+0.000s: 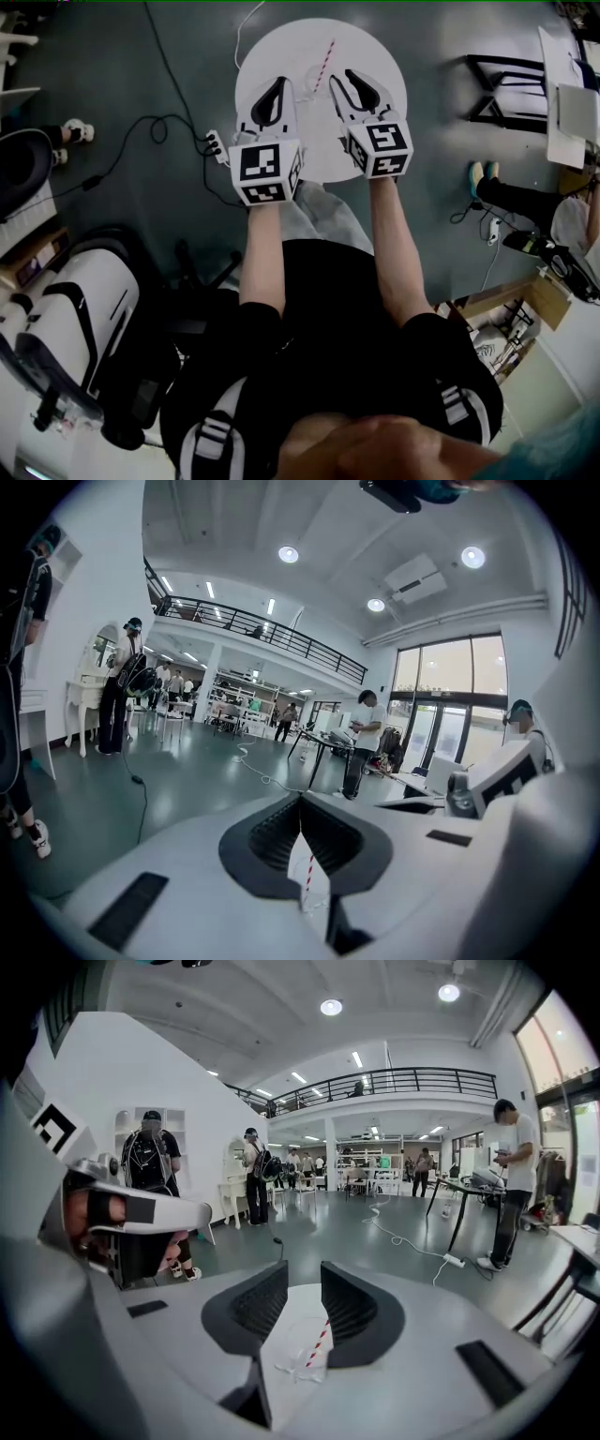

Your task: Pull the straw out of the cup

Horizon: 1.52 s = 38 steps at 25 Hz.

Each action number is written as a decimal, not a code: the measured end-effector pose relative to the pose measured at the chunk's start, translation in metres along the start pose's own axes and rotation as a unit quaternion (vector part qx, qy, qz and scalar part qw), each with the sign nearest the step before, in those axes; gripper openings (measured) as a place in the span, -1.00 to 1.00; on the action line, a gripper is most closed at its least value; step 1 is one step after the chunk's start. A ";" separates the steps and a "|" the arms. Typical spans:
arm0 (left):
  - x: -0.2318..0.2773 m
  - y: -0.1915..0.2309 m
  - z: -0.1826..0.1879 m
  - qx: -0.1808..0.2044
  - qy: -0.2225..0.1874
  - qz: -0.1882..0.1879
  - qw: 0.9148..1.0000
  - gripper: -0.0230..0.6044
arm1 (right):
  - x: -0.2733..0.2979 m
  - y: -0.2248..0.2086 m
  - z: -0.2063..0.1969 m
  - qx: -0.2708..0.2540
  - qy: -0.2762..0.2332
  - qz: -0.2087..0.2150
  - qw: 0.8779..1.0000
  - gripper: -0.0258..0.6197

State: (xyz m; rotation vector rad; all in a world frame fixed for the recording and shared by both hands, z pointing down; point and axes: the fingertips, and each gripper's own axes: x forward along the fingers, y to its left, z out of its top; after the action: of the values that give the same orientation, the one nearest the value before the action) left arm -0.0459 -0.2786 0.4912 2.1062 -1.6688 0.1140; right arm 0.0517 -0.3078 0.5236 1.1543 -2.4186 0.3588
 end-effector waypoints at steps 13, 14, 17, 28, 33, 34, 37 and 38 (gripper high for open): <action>0.015 0.002 -0.008 -0.005 0.015 -0.003 1.000 -0.90 | 0.046 -0.030 -0.045 0.022 0.059 -0.011 0.998 -0.56; 0.016 0.001 -0.008 -0.005 0.017 -0.004 1.000 -0.90 | 0.049 -0.033 -0.048 0.025 0.064 -0.015 0.998 -0.55; 0.018 0.007 -0.013 -0.007 0.023 0.000 1.000 -0.90 | 0.061 -0.040 -0.058 0.037 0.079 -0.027 0.996 -0.54; 0.017 0.022 -0.019 -0.017 0.027 0.018 0.999 -0.90 | 0.093 -0.052 -0.075 0.075 0.103 -0.048 0.991 -0.54; 0.015 0.025 -0.013 -0.037 0.018 0.015 0.999 -0.90 | 0.101 -0.058 -0.087 0.115 0.110 -0.065 0.985 -0.54; 0.015 0.025 -0.013 -0.037 0.018 0.014 0.999 -0.90 | 0.102 -0.059 -0.088 0.119 0.111 -0.066 0.985 -0.54; 0.015 0.026 -0.014 -0.037 0.020 0.014 0.999 -0.90 | 0.108 -0.060 -0.091 0.142 0.109 -0.062 0.982 -0.54; 0.015 0.027 -0.015 -0.036 0.022 0.014 0.999 -0.90 | 0.109 -0.061 -0.091 0.151 0.107 -0.061 0.981 -0.54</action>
State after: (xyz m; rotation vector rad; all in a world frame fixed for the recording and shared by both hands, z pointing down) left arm -0.0639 -0.2903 0.5176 2.0134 -1.6528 0.1051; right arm 0.0630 -0.3815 0.6587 1.3084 -2.1445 0.7888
